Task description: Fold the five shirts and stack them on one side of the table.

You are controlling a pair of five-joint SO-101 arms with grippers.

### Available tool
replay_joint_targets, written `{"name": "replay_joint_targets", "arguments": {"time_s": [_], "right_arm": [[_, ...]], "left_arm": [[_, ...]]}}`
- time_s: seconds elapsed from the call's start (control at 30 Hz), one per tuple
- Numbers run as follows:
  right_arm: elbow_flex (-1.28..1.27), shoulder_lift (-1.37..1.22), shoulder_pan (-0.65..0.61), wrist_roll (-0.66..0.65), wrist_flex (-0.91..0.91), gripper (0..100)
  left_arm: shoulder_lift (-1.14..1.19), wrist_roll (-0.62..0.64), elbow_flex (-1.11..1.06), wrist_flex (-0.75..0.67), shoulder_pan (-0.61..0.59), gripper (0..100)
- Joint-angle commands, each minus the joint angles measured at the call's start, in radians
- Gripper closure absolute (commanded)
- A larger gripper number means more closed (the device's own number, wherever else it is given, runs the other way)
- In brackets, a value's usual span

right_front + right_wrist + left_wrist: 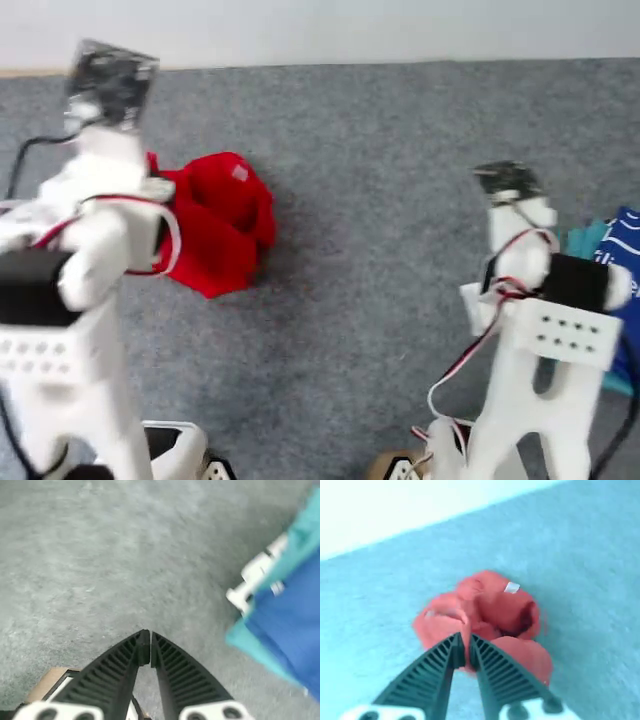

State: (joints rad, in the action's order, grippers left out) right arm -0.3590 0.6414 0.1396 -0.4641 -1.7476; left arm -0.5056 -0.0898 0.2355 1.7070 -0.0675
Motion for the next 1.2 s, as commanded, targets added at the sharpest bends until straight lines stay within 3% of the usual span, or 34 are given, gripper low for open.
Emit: {"name": "replay_joint_targets", "arguments": {"time_s": [0.0,0.27,0.47,0.7,1.0,1.17], "right_arm": [[0.005,0.021,-0.162,0.008,0.07,98.8],[-0.028,-0.185,-0.375,0.06,0.32,98.8],[0.112,-0.417,-0.487,0.06,0.415,98.0],[0.402,-0.684,-0.633,0.061,0.409,81.9],[0.733,-0.951,-0.805,0.063,0.417,75.9],[0.91,-1.081,-0.845,0.213,0.409,75.8]], "left_arm": [[-0.051,-0.025,0.01,0.023,-0.109,100],[-0.057,-0.143,-0.114,0.037,-0.338,100],[-0.057,-0.173,-0.196,0.031,-0.489,100],[-0.057,-0.172,-0.22,-0.011,-0.497,100],[-0.052,-0.172,-0.225,-0.02,-0.502,100],[-0.055,-0.17,-0.269,-0.048,-0.502,100]]}}
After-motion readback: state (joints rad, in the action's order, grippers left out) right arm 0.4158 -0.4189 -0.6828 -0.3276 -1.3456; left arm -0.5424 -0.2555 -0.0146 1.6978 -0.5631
